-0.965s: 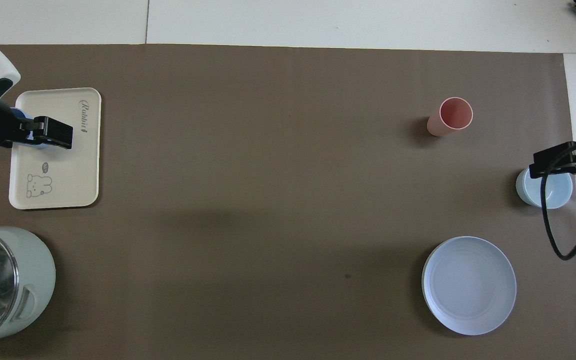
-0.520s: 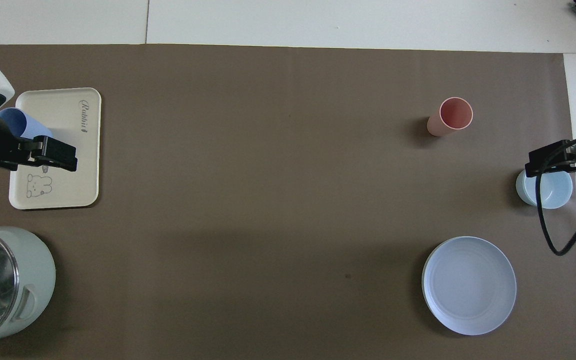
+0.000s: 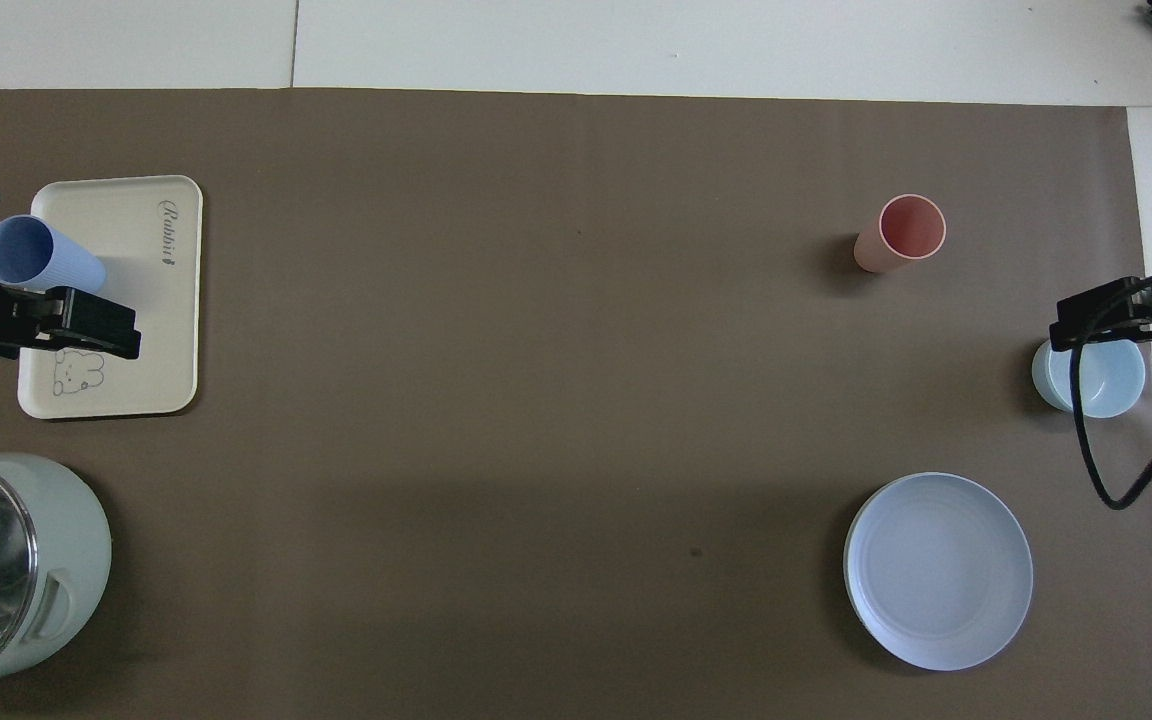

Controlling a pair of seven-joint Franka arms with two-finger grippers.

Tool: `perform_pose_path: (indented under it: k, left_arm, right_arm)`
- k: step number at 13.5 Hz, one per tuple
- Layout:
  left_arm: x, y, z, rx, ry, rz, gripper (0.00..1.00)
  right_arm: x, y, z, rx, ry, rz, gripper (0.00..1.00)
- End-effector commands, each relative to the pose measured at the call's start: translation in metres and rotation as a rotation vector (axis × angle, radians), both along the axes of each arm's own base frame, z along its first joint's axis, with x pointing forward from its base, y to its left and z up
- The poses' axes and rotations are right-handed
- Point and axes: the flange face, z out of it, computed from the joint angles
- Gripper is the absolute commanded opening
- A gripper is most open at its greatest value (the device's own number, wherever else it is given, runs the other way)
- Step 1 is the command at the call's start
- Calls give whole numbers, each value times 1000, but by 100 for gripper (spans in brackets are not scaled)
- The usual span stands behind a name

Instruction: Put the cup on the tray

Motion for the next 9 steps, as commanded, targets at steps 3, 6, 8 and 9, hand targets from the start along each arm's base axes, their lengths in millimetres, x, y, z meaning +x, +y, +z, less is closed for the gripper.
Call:
perform_pose_path:
  k: [3, 6, 8, 9]
  left_arm:
    - [-5, 4, 6, -7, -25, 0, 100]
    - [-5, 7, 5, -7, -25, 9, 100]
    - [-4, 6, 6, -8, -31, 7, 100]
    - [-4, 6, 5, -7, -30, 8, 100]
  right_arm:
    - [2, 3, 4, 19, -14, 3, 100]
    - [2, 3, 4, 19, -14, 5, 100]
    - [2, 3, 4, 19, -14, 6, 100]
    - [2, 3, 4, 19, -14, 6, 100]
